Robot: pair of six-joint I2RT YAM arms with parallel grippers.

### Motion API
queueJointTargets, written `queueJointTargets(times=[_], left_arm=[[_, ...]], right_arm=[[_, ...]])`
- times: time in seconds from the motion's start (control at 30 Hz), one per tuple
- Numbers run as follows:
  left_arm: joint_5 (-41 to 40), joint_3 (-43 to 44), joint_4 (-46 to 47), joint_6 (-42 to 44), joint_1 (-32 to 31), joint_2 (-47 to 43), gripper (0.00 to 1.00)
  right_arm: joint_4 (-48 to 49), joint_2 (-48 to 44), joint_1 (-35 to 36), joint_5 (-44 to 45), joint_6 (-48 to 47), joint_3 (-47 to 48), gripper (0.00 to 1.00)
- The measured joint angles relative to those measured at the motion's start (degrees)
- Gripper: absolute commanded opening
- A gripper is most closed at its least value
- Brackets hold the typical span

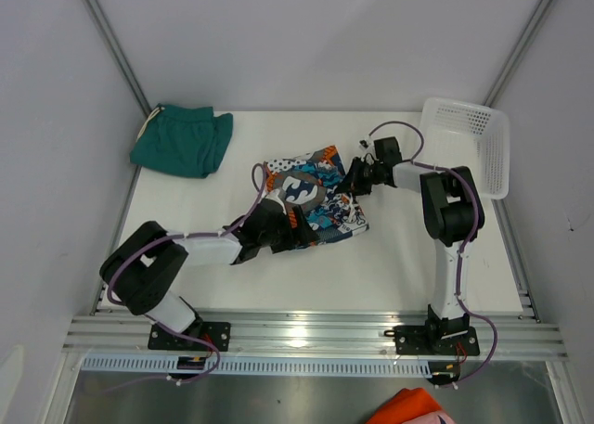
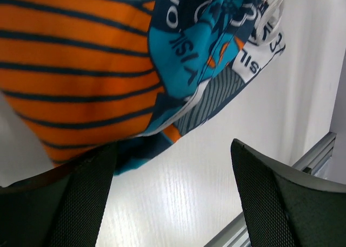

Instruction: Fold and stack the shorts

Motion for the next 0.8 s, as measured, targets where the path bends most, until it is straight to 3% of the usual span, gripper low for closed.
queueJointTargets(times=[0.13, 0.2, 0.23, 0.37, 0.47, 0.5, 0.67, 0.7, 0.8], left_arm=[[-1.22, -1.38, -2.60, -0.39, -1.22, -2.71, 0.89], [-2.40, -1.38, -3.72, -0.63, -2.78, -3.39, 0.89], [-3.13, -1.33, -4.50, -0.72, -3.98, -3.69, 0.89], [-4.61, 0.26, -8.28, -1.25, -9.70, -4.00, 0.91], [-5.16, 2.27, -11.43, -1.29, -12.15, -4.68, 0.93], [-5.20, 2.97, -12.59, -1.16, -12.22, -5.35, 0.93], [-5.09, 8.13, -18.64, 0.39, -9.22, -9.68, 0.95], [-5.05, 8.98, -19.58, 0.83, -8.31, -10.91, 0.95], [-4.02, 11.50, -21.94, 2.84, -3.89, -13.73, 0.95]], right_arm=[[-3.89, 0.59, 0.02, 1.81, -1.18, 2.97, 0.06], [-6.64, 1.88, 0.00, 2.84, -2.21, 6.10, 0.19], [-7.82, 2.56, 0.00, 3.13, -2.62, 7.63, 0.40], [-10.56, 3.65, -0.02, 4.35, -4.37, 12.98, 0.58], [-11.30, 3.52, -0.35, 5.46, -5.20, 14.64, 0.61], [-11.82, 3.39, -0.39, 5.68, -5.38, 14.95, 0.74], [-15.58, 0.00, -0.59, 6.99, -6.34, 15.32, 0.79], [-15.43, -1.86, -0.52, 7.56, -6.25, 14.67, 0.97], [-14.43, -10.75, -0.17, 10.16, -4.70, 9.03, 0.99]])
